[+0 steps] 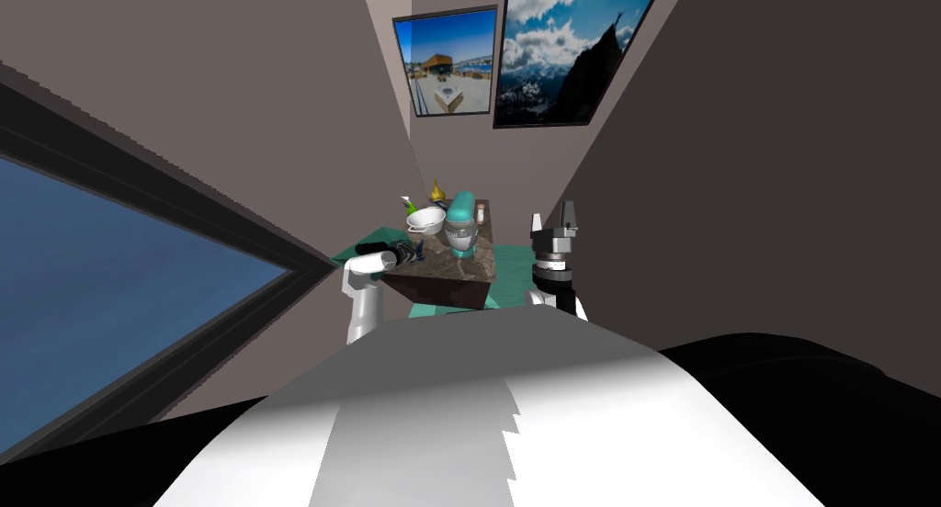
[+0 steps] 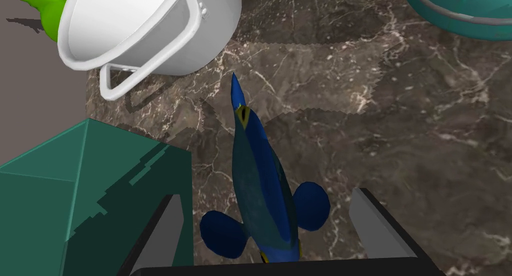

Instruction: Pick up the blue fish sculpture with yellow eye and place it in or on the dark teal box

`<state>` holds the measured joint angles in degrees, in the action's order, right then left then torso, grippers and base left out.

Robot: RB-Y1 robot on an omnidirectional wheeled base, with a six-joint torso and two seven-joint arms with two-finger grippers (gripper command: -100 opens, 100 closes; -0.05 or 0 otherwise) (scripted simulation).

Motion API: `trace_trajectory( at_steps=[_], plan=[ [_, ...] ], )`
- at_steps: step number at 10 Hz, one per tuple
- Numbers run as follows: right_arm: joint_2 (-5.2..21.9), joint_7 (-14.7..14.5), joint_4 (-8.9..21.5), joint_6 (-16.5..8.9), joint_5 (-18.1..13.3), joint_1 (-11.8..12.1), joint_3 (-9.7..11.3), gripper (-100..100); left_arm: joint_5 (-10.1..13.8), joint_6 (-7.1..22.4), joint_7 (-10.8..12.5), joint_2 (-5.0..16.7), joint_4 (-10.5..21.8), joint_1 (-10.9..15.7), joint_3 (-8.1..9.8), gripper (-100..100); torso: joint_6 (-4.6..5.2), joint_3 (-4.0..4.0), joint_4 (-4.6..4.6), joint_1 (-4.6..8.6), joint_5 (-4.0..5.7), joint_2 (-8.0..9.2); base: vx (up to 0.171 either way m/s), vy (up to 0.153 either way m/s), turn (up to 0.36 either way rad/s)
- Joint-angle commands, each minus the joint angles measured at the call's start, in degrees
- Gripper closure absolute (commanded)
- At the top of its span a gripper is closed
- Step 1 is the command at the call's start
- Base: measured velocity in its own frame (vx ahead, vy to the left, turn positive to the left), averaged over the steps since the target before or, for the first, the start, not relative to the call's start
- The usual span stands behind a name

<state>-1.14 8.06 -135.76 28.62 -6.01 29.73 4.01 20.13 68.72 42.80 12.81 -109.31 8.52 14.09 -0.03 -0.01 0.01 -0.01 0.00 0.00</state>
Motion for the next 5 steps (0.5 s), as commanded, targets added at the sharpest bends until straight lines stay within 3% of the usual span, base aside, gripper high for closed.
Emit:
trace_trajectory(
  at_steps=[1, 3, 4, 5],
  plan=[
    [0.0, 0.0, 0.0, 0.0, 0.0, 0.0, 0.0, 0, -0.31, -1.46, -0.39, -0.15, 2.14, 0.76, 0.05, -100, 0.0, 0.0, 0.0, 0.0, 0.0, 0.0, 0.005, 0.0, -0.035],
    [0.0, 0.0, 0.0, 0.0, 0.0, 0.0, 0.0, 0, -0.63, -2.94, -0.78, -0.27, 4.57, 1.72, 0.16, -100, 0.0, 0.0, 0.0, 0.0, 0.0, 0.0, 0.005, 0.0, -0.027],
    [0.0, 0.0, 0.0, 0.0, 0.0, 0.0, 0.0, 0, -0.37, -2.41, -0.71, -0.12, 3.81, 1.41, 0.22, -100, 0.0, 0.0, 0.0, 0.0, 0.0, 0.0, 0.0, 0.0, 0.0],
    [0.0, 0.0, 0.0, 0.0, 0.0, 0.0, 0.0, 0, -0.39, -2.52, -0.74, -0.12, 3.91, 1.46, 0.23, 100, -0.01, 0.01, 0.0, 0.0, 0.0, 0.02, 0.0, 0.0, 0.0]
  ],
)
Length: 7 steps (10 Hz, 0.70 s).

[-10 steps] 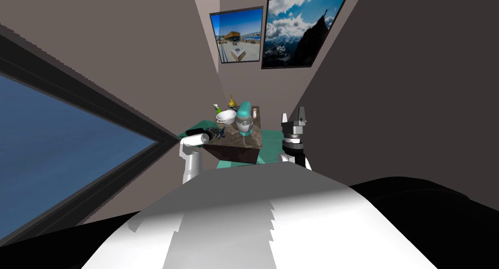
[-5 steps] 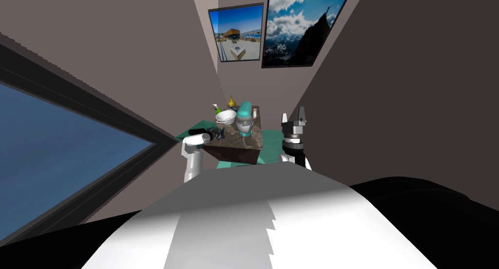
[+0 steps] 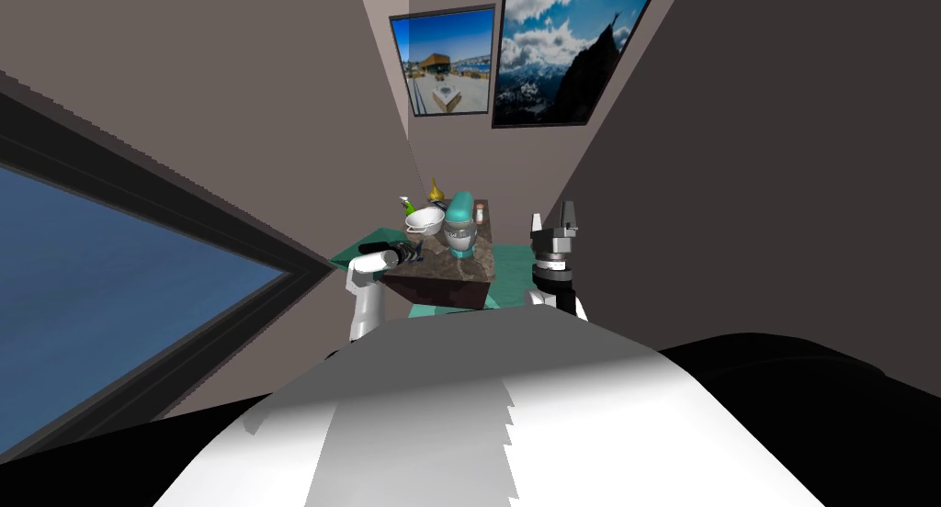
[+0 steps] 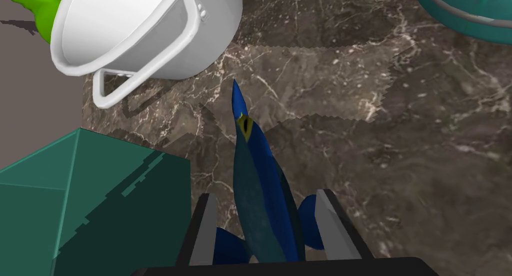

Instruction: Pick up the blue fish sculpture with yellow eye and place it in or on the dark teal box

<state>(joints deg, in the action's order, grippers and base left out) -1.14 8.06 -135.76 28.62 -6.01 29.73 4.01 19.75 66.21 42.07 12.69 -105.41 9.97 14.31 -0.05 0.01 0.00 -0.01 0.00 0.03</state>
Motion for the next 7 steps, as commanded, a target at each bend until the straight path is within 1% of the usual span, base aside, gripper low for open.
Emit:
trace_trajectory(
  at_steps=[1, 4, 5, 6, 7],
  plan=[
    [0.0, 0.0, 0.0, 0.0, 0.0, 0.0, 0.0, 0, 0.0, 0.0, 0.0, 0.0, 0.0, 0.0, 0.0, 100, 0.0, 0.0, 0.0, 0.0, 0.0, 0.0, 0.0, 0.0, 0.0],
    [0.0, 0.0, 0.0, 0.0, 0.0, 0.0, 0.0, 0, 0.0, 0.01, 0.0, -0.01, 0.01, 0.0, -0.01, 100, -0.01, 0.0, 0.0, -0.02, 0.0, -0.01, 0.0, 0.0, 0.0],
    [0.0, 0.0, 0.0, 0.0, 0.0, 0.0, 0.0, 0, 0.0, 0.01, 0.0, -0.01, 0.01, -0.01, -0.01, 0, -0.01, 0.01, -0.01, -0.01, 0.01, 0.0, 0.0, 0.0, 0.0],
    [0.0, 0.0, 0.0, 0.0, 0.0, 0.0, 0.0, 0, 0.08, 1.05, 0.35, -0.03, -1.76, -0.69, -0.18, 100, -0.01, 0.01, -0.02, -0.01, 0.01, 0.01, -0.002, 0.001, 0.04],
    [0.0, 0.0, 0.0, 0.0, 0.0, 0.0, 0.0, 0, 0.24, 1.79, 0.55, 0.03, -2.98, -1.17, -0.23, 100, -0.04, 0.04, -0.03, -0.01, 0.02, 0.04, -0.005, 0.0, 0.045]
  ],
)
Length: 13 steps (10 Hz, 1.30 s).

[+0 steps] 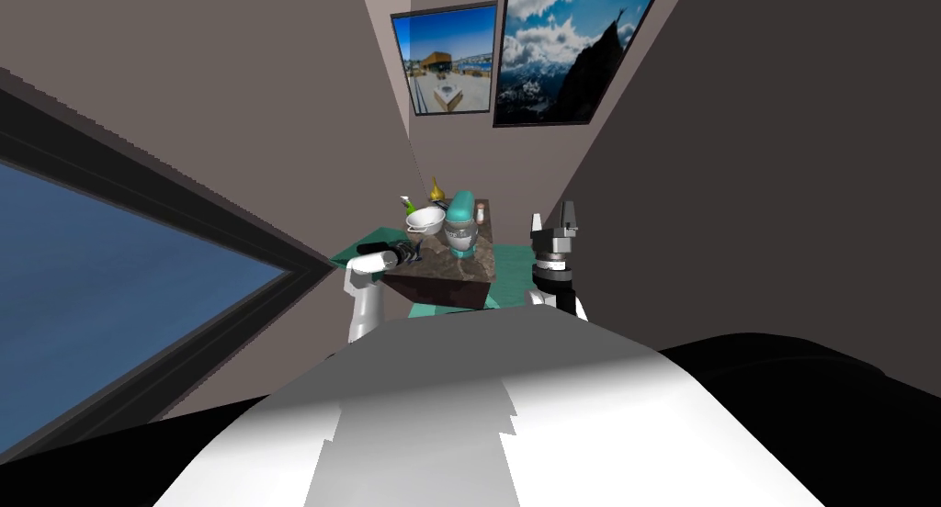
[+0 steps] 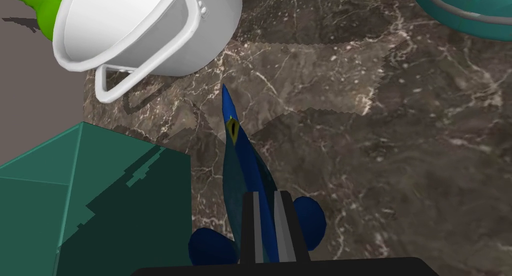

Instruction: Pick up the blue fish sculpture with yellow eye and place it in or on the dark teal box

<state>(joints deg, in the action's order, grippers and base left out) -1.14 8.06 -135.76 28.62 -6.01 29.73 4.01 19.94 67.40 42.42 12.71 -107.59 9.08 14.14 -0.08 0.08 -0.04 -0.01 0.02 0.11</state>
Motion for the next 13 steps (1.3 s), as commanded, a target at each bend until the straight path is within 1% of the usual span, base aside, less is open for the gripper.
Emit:
trace_trajectory(
  at_steps=[1, 2, 3, 4, 5, 6, 8, 11, 13],
  plan=[
    [0.0, 0.0, 0.0, 0.0, 0.0, 0.0, 0.0, 0, 0.21, 1.33, 0.39, 0.07, -2.02, -0.76, -0.11, 100, 0.0, 0.0, 0.0, 0.0, 0.0, 0.0, -0.006, 0.0, 0.027],
    [0.0, 0.0, 0.0, 0.0, 0.0, 0.0, 0.0, 0, 0.05, 0.83, 0.27, -0.01, -1.33, -0.51, -0.1, 100, 0.01, 0.02, -0.01, 0.02, 0.01, 0.02, 0.0, 0.0, 0.0],
    [0.0, 0.0, 0.0, 0.0, 0.0, 0.0, 0.0, 0, 0.05, 1.03, 0.33, -0.01, -1.48, -0.57, -0.11, 0, 0.03, 0.01, -0.01, 0.02, 0.01, 0.0, 0.0, 0.0, 0.0],
    [0.0, 0.0, 0.0, 0.0, 0.0, 0.0, 0.0, 0, 0.67, 0.23, 0.8, 0.23, -3.29, 1.31, 0.56, 100, 0.03, 0.0, -0.01, 0.02, 0.01, -0.01, -0.103, 0.042, 0.013],
    [0.0, 0.0, 0.0, 0.0, 0.0, -0.01, 0.0, 0, 0.67, 0.23, 0.8, 0.23, -3.29, 1.31, 0.56, 100, 0.02, 0.18, -0.13, -0.12, 0.03, 0.26, -0.111, 0.058, -0.007],
    [0.0, 0.0, 0.0, 0.0, 0.0, -0.01, 0.0, 0, 1.29, -0.18, 1.31, 0.26, -4.47, 2.39, 1.08, 100, -0.01, 0.29, -0.17, -0.15, 0.01, 0.43, -0.132, 0.067, 0.011],
    [0.0, 0.0, 0.01, 0.0, 0.0, -0.02, 0.0, 0, 2.03, -0.59, 1.9, 0.27, -5.74, 3.5, 1.68, 100, -0.03, 0.46, -0.24, -0.18, 0.0, 0.73, -0.169, 0.068, 0.008],
    [0.01, 0.0, 0.01, -0.01, 0.0, -0.02, -0.01, 0, 3.98, -1.54, 3.2, 0.41, -8.98, 6.04, 3.27, 100, -0.1, 0.67, -0.36, -0.36, -0.01, 1.03, -0.212, 0.099, 0.012],
    [0.0, 0.0, 0.01, -0.01, 0.0, -0.02, 0.0, 0, 5.14, -2.2, 3.59, 0.76, -11.24, 7.34, 4.19, 100, -0.08, 0.72, -0.39, -0.21, 0.02, 1.09, -0.18, 0.078, 0.003]
  ],
)
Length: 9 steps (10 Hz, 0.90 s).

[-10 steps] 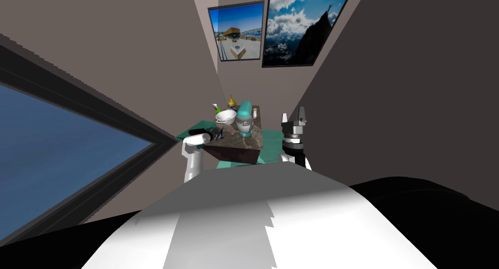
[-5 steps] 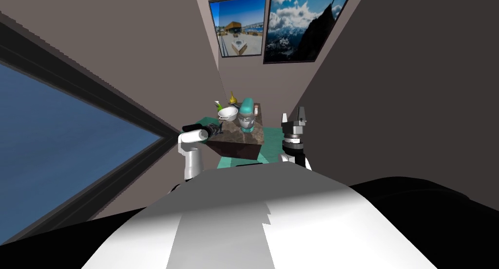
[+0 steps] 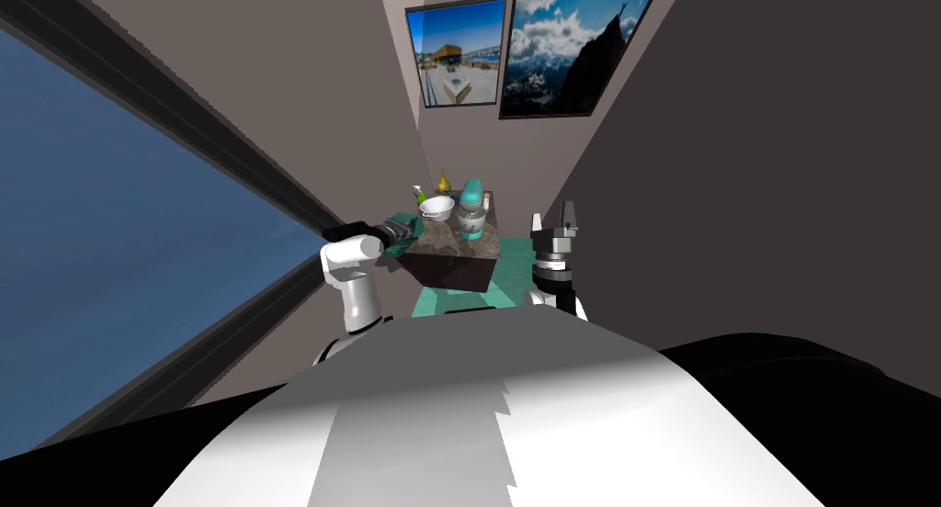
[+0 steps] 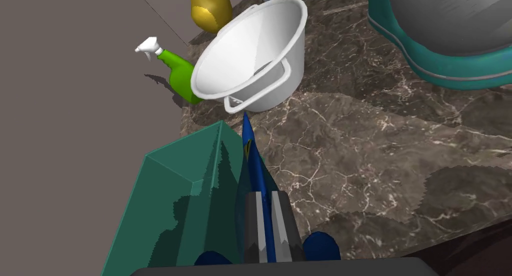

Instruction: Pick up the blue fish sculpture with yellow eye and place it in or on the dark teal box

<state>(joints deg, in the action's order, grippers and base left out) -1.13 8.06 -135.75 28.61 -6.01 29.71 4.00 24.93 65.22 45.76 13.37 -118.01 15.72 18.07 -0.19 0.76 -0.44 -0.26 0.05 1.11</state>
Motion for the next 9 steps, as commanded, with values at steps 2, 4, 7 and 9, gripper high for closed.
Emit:
trace_trajectory(
  at_steps=[2, 4, 7, 9],
  plan=[
    [0.0, 0.0, 0.0, 0.0, 0.0, 0.0, 0.0, 0, 0.95, -0.71, 0.1, 0.49, -2.63, 1.55, 0.92, 100, 0.02, -0.08, 0.01, 0.01, 0.01, -0.16, -0.092, 0.072, 0.008],
    [0.0, 0.0, 0.0, 0.0, 0.0, 0.01, 0.0, 0, 1.47, -2.16, -1.37, 1.14, -4.9, 1.53, 1.21, 100, 0.04, -0.28, 0.1, 0.09, 0.02, -0.5, 0.021, 0.105, -0.007],
    [0.01, 0.0, -0.01, 0.01, 0.0, 0.04, -0.01, 0, 0.51, -2.49, -2.96, 1.97, -5.35, -0.41, -0.15, 100, 0.05, -0.9, 0.37, -0.32, -0.1, -1.53, 0.193, 0.172, -0.012],
    [0.02, 0.0, -0.01, 0.01, 0.0, 0.05, -0.02, 0, -0.34, -2.45, -3.98, 2.64, -5.49, -2.07, -1.37, 100, 0.05, -1.13, 0.48, -0.56, -0.17, -1.88, 0.226, 0.201, -0.017]
  ],
)
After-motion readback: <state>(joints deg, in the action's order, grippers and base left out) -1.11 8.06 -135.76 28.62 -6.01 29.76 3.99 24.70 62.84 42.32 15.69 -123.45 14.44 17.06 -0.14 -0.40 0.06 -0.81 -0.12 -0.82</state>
